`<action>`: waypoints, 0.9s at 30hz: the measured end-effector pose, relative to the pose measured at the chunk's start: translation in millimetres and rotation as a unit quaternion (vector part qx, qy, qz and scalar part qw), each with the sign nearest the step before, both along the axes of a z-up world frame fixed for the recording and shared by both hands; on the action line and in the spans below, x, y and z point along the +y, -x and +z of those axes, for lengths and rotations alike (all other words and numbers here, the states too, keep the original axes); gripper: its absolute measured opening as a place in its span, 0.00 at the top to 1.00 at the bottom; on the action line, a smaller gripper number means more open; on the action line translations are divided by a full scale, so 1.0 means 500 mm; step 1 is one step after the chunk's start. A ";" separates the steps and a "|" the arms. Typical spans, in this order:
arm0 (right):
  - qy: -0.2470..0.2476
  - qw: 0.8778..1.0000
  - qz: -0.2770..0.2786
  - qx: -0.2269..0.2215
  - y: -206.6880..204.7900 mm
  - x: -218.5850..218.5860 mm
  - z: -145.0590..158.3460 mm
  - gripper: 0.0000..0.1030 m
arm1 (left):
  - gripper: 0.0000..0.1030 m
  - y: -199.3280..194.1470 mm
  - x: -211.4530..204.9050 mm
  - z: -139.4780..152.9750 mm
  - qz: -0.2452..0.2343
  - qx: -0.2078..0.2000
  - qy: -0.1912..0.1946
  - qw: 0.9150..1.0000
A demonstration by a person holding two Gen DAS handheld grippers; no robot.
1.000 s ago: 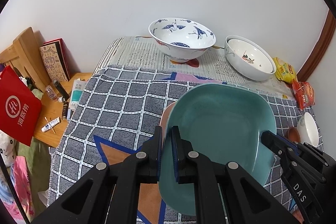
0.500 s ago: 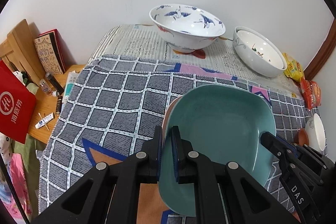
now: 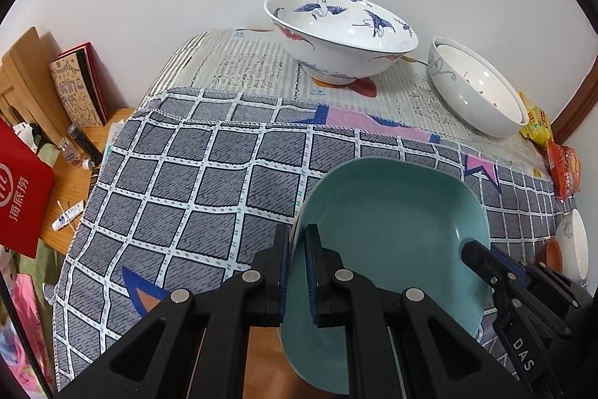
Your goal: Organize plates and bowls
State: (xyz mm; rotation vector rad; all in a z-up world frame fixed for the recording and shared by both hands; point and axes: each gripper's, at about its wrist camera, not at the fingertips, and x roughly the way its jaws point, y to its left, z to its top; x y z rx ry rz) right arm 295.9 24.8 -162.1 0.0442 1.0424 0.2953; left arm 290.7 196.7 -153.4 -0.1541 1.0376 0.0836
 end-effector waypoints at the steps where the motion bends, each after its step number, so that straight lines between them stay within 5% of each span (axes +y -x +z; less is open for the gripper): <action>1: 0.000 1.000 0.001 -0.001 -0.002 0.001 0.000 0.94 | 0.91 -0.003 0.001 -0.002 -0.001 0.002 0.002 1.000; 14: 0.015 1.000 0.007 -0.015 -0.004 0.010 -0.007 0.92 | 0.91 -0.008 0.003 -0.011 -0.004 0.012 0.009 1.000; 18: 0.006 1.000 0.011 0.006 0.000 0.005 -0.012 0.83 | 0.91 0.000 0.007 -0.007 -0.004 0.017 0.014 1.000; 27: 0.011 1.000 0.020 0.020 0.036 0.008 -0.016 0.83 | 0.85 0.037 -0.003 0.014 -0.007 0.016 0.003 1.000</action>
